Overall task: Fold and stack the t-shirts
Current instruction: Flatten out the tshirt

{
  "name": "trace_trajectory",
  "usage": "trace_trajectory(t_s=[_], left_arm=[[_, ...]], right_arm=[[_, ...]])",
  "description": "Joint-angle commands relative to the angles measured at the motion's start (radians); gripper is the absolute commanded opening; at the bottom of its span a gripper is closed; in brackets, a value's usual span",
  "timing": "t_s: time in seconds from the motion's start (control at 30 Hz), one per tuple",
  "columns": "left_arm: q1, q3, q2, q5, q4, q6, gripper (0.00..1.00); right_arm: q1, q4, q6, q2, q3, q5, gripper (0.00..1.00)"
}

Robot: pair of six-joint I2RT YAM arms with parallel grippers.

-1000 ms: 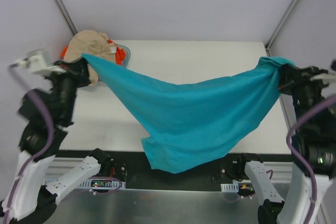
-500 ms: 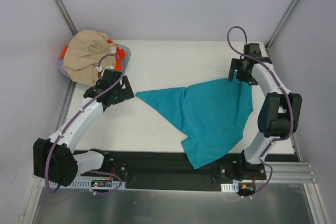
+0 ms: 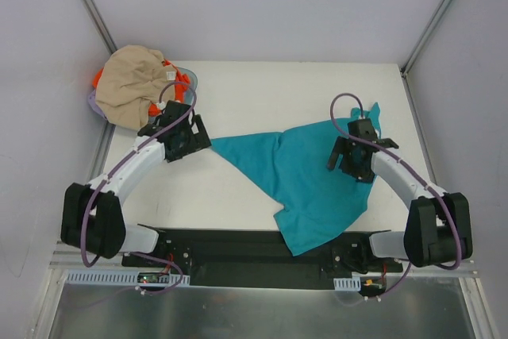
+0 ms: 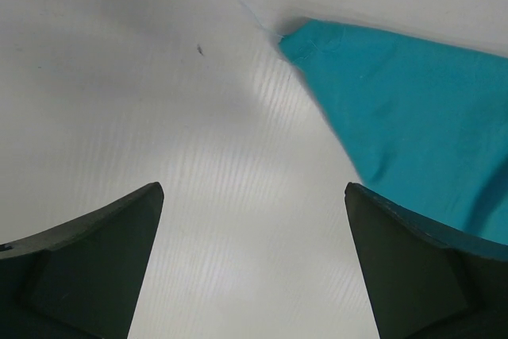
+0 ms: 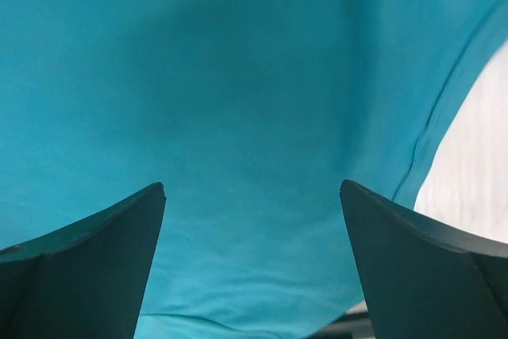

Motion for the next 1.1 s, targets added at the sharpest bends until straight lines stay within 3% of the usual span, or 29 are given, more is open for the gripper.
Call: trace_trajectory(t_s=[0.0,0.2,0.47,0.93,1.0,1.07], left_arm=[[-0.004,0.083,0.111,0.094,0.119,-0.039,0.99],[0.014,0.183,0.315,0.174,0.123,-0.076,0.98],[0.048,0.206,0.444,0.186,0.145,-0.090,0.74],[0.080,0.240,0.547,0.271,0.200,-0.082,0.24],[0.079,0.231,0.551,0.275,0.205,-0.082,0.02],[0.082,0.211,0.545,0.263,0.205,-0.082,0.00]], right_arm=[[0.006,0.031,0.175,-0.094,-0.123,-0.040,0.96],[0.003,-0.001,0.186,-0.082,-0.147,0.017,0.96],[-0.009,0.024,0.129,0.065,-0.094,0.011,0.96],[-0.008,0.008,0.094,0.098,-0.072,0.034,0.96],[-0.009,0.007,0.094,0.122,-0.060,0.037,0.96],[-0.012,0.004,0.086,0.139,-0.041,0.040,0.96]])
